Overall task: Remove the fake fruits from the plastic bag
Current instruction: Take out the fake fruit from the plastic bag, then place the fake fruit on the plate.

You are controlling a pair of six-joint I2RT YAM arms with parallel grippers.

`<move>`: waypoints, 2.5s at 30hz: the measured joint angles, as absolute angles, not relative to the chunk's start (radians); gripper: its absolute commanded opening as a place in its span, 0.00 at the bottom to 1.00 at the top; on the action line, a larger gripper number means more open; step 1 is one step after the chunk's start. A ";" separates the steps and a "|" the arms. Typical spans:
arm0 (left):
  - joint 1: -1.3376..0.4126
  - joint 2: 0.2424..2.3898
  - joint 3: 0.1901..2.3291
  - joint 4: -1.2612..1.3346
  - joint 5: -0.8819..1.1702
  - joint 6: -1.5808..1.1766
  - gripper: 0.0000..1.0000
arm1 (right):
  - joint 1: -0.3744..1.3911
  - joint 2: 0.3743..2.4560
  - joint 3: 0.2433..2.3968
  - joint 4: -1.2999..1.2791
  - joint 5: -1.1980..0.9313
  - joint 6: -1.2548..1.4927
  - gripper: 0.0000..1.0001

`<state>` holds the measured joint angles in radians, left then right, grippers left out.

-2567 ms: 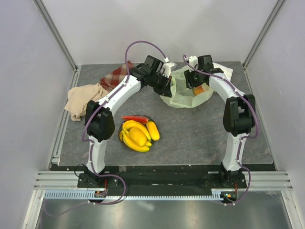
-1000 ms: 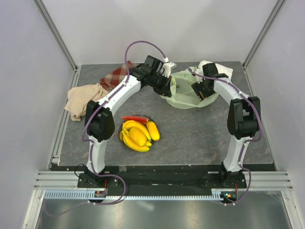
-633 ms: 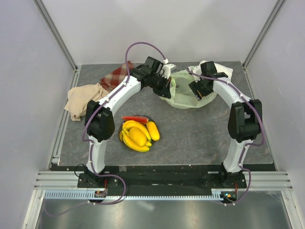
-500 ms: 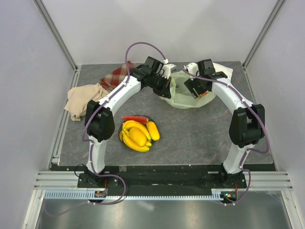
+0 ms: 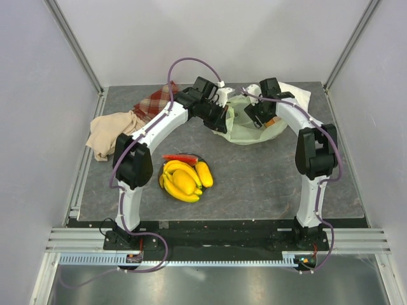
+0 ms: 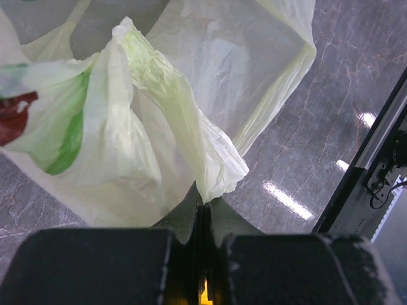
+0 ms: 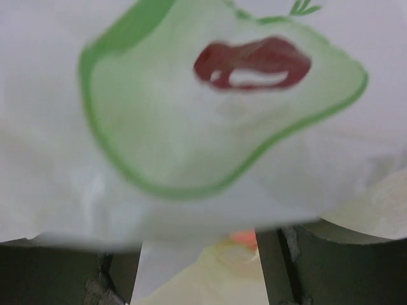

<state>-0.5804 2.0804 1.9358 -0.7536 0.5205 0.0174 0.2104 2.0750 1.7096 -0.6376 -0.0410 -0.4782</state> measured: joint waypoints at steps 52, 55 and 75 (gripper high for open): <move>-0.585 2.071 1.934 -0.754 0.445 0.034 0.02 | 0.058 1.821 1.711 -0.793 -0.627 -0.200 0.43; -0.585 2.071 1.934 -0.754 0.422 0.035 0.02 | 0.054 1.828 1.774 -0.864 -0.657 -0.200 0.42; -0.433 2.135 2.040 -0.760 0.636 -0.062 0.03 | 0.585 1.576 1.822 -1.017 -0.603 -0.404 0.40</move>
